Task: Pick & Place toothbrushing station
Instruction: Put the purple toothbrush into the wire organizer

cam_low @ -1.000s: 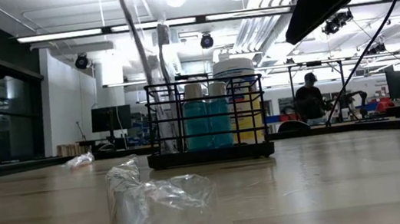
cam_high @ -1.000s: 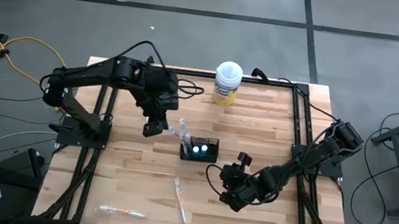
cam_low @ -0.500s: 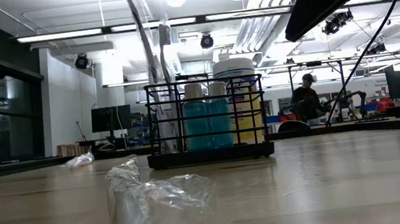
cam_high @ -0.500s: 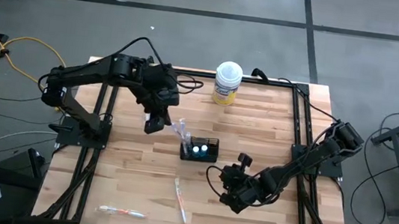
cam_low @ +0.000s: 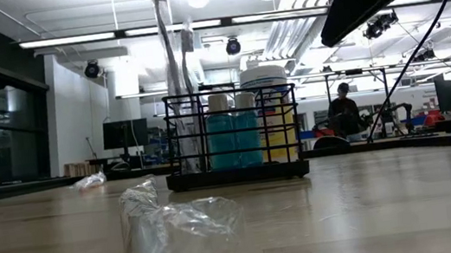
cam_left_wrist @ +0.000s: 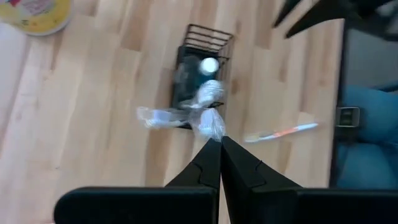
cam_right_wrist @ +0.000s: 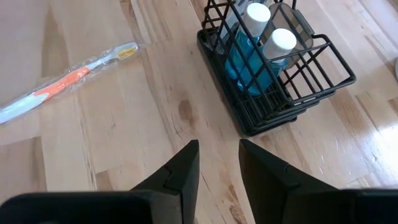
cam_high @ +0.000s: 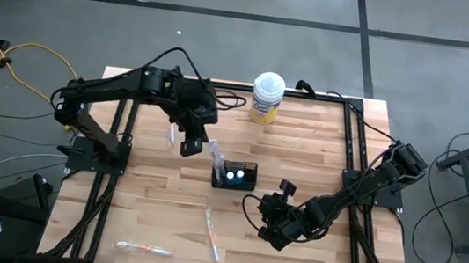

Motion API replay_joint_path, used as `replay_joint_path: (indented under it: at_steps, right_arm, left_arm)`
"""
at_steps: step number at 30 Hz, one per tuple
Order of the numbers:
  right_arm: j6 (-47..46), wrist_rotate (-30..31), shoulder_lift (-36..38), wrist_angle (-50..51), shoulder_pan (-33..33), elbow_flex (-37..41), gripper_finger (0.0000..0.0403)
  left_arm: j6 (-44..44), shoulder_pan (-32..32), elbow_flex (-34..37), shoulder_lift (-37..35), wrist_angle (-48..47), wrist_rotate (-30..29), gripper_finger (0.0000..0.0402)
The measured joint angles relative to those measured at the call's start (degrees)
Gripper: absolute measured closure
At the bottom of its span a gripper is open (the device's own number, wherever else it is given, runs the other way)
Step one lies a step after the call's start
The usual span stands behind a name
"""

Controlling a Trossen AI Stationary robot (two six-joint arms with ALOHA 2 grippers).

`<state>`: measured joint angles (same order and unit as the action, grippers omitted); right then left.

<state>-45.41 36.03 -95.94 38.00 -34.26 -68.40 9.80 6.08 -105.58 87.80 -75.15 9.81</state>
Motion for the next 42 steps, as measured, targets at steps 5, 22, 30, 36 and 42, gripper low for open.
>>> replay_joint_path:
  at_steps: [5,22,30,36,42]
  right_arm:
    - [-0.1,0.0,0.0,-0.1,-0.6,0.0,0.0298]
    - [-1.9,0.0,0.0,-0.1,-1.7,0.0,0.0298]
    - [-1.9,0.0,0.0,-0.1,-1.7,0.0,0.0298]
    - [-1.9,0.0,0.0,-0.1,-1.7,0.0,0.0298]
    - [-1.9,0.0,0.0,-0.1,-1.7,0.0,0.0298]
  left_arm:
    - [-1.8,-0.7,0.0,1.7,0.5,-4.5,0.0402]
    - [1.7,-5.4,1.4,2.0,-0.2,-4.1,0.0402]
    - [3.2,-5.7,3.8,2.0,0.2,-4.1,0.0402]
    - [3.3,-3.4,3.8,2.0,0.2,-4.1,0.0402]
    - [3.1,0.0,4.0,3.0,0.1,-1.2,0.0402]
